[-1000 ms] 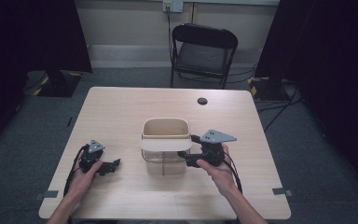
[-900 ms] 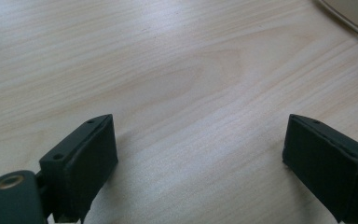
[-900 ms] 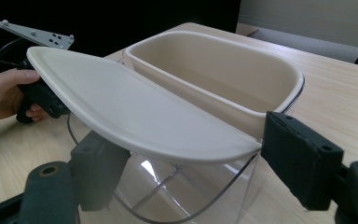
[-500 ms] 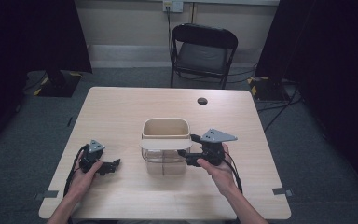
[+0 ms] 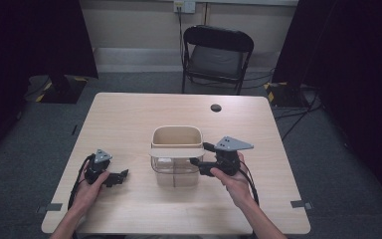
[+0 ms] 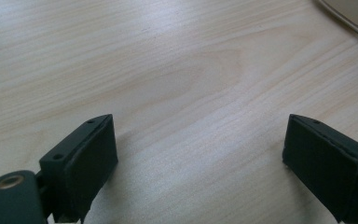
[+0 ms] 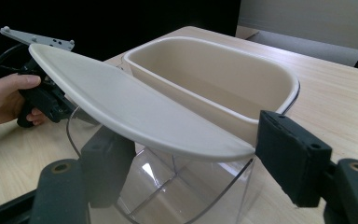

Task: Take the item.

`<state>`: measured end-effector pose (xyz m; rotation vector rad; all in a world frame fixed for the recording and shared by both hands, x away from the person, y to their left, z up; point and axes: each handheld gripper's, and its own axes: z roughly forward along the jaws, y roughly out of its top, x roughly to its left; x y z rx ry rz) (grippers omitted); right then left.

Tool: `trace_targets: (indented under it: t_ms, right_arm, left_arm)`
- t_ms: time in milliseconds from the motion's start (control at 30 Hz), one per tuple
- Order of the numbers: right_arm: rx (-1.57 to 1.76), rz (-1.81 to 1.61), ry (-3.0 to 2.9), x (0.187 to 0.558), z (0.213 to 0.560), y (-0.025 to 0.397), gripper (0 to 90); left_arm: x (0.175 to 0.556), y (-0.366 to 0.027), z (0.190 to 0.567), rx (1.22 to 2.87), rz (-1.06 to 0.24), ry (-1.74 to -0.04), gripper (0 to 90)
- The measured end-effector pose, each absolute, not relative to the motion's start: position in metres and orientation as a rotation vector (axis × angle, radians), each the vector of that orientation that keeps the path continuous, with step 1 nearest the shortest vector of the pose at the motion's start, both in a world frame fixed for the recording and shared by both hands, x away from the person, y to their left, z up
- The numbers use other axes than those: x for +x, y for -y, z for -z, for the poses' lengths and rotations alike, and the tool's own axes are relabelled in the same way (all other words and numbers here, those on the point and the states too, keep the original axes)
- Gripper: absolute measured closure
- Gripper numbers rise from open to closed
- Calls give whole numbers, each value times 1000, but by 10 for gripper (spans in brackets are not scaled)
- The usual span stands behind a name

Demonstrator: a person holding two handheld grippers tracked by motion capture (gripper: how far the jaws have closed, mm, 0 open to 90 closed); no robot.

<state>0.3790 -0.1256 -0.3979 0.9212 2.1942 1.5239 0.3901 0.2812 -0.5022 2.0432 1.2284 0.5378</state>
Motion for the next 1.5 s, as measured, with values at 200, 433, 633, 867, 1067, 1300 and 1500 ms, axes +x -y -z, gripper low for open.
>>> trace_targets:
  t_ms: [200,433,633,867,1067,1300,1500]
  right_arm:
    - [923,-1529,-2192,380,397,125,308]
    - [918,-1542,-2195,381,395,123,327]
    - [923,-1554,-2200,383,394,123,336]
    - [920,-1551,-2210,384,393,122,362]
    - [925,-1565,-2221,386,392,123,372]
    - [936,-1585,-2224,389,390,123,388]
    - [944,-1600,-2227,391,389,124,398]
  left_arm:
    - [390,-281,502,2040,-538,-1230,93]
    - [390,-281,502,2044,-538,-1228,93]
    - [390,-281,502,2043,-538,-1228,93]
    - [390,-281,502,2040,-537,-1230,93]
    - [390,-281,502,2043,-538,-1229,93]
    - [390,-281,502,2040,-537,-1229,93]
    - [390,-281,502,2043,-538,-1229,93]
